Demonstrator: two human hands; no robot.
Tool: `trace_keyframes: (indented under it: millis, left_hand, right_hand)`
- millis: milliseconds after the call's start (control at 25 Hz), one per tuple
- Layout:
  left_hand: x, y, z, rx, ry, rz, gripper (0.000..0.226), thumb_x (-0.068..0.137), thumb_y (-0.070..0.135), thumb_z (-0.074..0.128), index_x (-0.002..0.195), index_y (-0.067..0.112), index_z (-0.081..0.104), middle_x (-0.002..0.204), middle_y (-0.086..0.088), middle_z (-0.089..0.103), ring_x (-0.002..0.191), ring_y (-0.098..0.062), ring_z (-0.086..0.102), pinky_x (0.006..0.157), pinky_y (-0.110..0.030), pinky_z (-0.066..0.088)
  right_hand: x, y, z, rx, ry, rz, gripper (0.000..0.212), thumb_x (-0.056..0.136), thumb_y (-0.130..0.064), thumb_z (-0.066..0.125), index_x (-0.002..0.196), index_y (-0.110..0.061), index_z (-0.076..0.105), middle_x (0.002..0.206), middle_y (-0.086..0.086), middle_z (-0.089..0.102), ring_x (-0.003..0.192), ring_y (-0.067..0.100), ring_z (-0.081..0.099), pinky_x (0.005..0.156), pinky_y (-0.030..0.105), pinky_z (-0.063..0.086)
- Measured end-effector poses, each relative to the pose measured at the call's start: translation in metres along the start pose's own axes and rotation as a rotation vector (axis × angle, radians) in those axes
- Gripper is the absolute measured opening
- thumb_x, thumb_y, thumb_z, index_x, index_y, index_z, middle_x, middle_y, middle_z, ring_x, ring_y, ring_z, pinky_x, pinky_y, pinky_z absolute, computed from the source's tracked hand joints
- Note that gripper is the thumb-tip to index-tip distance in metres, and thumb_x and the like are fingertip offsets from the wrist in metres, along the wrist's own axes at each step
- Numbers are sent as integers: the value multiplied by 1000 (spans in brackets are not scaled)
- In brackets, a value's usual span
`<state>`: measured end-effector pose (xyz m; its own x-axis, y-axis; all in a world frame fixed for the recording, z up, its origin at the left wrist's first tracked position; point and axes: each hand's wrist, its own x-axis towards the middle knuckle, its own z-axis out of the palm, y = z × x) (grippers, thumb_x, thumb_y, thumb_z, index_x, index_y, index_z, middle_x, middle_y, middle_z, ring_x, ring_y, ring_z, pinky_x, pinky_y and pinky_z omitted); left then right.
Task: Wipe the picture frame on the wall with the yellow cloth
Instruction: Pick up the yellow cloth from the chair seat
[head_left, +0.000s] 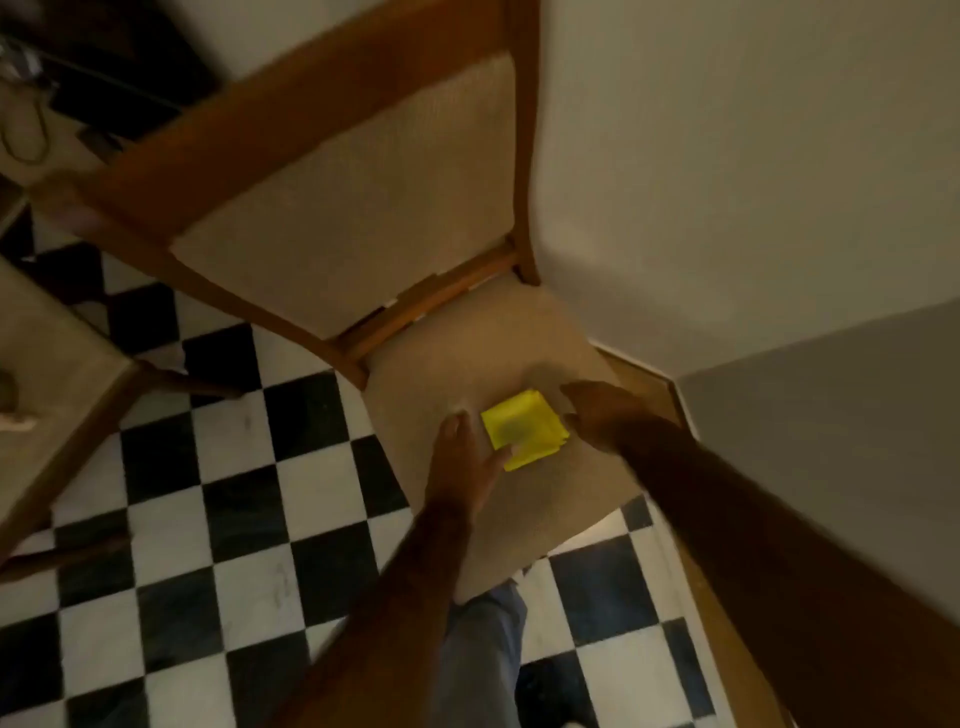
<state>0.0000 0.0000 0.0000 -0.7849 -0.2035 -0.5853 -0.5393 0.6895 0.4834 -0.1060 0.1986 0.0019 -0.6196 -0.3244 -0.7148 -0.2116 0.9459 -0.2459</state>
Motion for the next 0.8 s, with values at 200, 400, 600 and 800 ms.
trace_keyframes:
  millis: [200,400,600,800]
  left_hand:
    - [28,-18,60,-10,11,-144,58,90,53,60,124,5,59,124,-13,57,118,-26,54,99,-34,45]
    - [50,-20,84,-190,67,-255,37,85,40,72,97,5,66,99,-3,63,92,-19,63,80,-34,55]
    - [48,-20,61,-271,14,-217,29,88,26,73,100,3,63,79,5,57,69,-8,58,49,-8,38]
    - [21,7,27,-468,21,-149,36,83,24,79,111,4,68,100,-7,72,91,-24,71,72,-33,62]
  right_hand:
    - [57,-10,36,83,-70,2,73,97,-42,50,159,-21,18,168,5,18,154,29,22,123,46,25]
    - [84,-16,56,67,97,15,59,94,-37,52,149,-16,41,158,13,32,144,35,31,112,47,39]
    - [67,-14,32,406,83,75,44,84,-28,69,123,-10,62,128,13,60,120,31,56,85,32,44]
    - [-3,-5,-12,511,122,128,45,79,-27,76,121,-16,70,125,7,70,119,24,61,81,21,35]
